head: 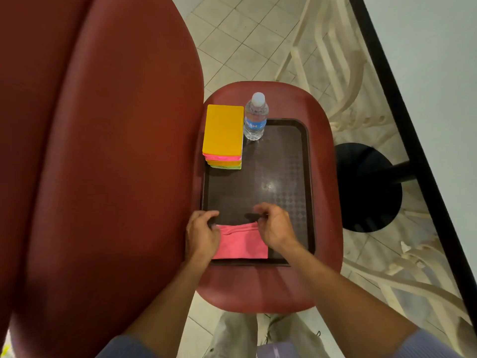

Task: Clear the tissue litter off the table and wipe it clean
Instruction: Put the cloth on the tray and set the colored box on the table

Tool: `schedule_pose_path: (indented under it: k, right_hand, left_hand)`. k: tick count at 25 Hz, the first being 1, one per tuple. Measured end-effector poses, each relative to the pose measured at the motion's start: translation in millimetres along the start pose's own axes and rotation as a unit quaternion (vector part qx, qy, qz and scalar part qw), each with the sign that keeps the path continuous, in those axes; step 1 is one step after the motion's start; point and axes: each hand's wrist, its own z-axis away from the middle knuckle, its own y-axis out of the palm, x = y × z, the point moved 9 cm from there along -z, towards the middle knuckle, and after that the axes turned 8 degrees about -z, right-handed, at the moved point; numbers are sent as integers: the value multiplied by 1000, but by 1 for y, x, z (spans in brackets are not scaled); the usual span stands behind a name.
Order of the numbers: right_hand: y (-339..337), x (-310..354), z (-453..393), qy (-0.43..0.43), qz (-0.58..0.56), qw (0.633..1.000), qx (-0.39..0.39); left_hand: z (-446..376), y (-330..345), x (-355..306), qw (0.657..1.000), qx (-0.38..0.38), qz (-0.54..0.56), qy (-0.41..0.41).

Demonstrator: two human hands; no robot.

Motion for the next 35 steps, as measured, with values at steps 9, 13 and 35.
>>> schedule_pose_path:
  k: [9, 13, 35]
  right_hand:
    - [-22, 66, -54, 12, -215, 976, -35]
    - [-13, 76, -89, 55, -281, 958, -1]
    - [-63, 120, -23, 52, -347, 931, 103]
  left_hand:
    - [-85, -40, -22, 963, -46, 221, -147]
    - [-116, -26, -43, 935, 44, 332, -120]
    - [-25, -89, -132, 909, 36, 395, -132]
